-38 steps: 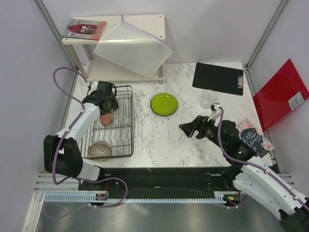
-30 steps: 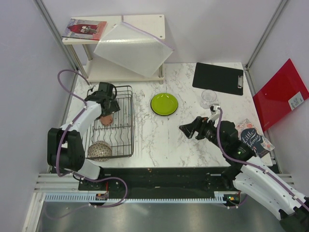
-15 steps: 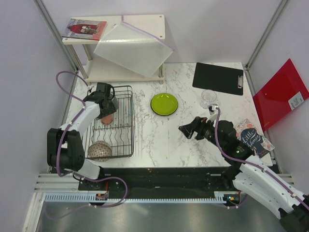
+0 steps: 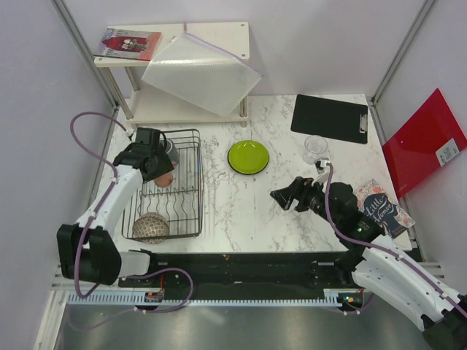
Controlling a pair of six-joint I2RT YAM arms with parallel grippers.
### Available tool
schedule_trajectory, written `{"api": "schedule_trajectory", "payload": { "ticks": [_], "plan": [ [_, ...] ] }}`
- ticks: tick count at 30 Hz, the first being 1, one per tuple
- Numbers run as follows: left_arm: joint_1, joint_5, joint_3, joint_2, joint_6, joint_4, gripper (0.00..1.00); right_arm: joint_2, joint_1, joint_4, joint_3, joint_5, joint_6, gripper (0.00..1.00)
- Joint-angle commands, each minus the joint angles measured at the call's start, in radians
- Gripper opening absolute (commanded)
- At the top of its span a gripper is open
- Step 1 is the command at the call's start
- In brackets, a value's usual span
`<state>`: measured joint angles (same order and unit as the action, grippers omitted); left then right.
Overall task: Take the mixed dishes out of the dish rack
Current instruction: Pick up the cup from the dish rack.
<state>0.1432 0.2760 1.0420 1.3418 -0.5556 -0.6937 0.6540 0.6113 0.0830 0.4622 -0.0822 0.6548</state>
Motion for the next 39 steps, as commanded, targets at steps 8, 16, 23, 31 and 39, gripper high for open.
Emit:
{"api": "schedule_trajectory", "payload": {
  "ticks": [8,16,23,31,39],
  "plan": [
    [0.002,-0.351,0.006,-0.447,0.089,0.087,0.02,-0.045,0.002,0.043,0.119,0.071,-0.050,0.85],
    [0.002,-0.982,-0.134,-0.561,-0.096,0.563,0.02,-0.013,0.002,0.044,0.101,0.115,-0.018,0.86],
    [0.004,-1.255,-0.388,-0.541,-0.547,1.303,0.02,-0.097,0.002,-0.063,0.085,-0.017,0.003,0.87],
    [0.080,-1.238,-0.468,-0.454,-0.842,1.720,0.02,-0.093,0.002,-0.271,0.067,-0.166,0.078,0.88],
    [0.294,-1.143,-0.410,-0.346,-0.710,1.659,0.02,0.018,0.002,-0.468,0.095,-0.234,0.146,0.86]
  ]
}}
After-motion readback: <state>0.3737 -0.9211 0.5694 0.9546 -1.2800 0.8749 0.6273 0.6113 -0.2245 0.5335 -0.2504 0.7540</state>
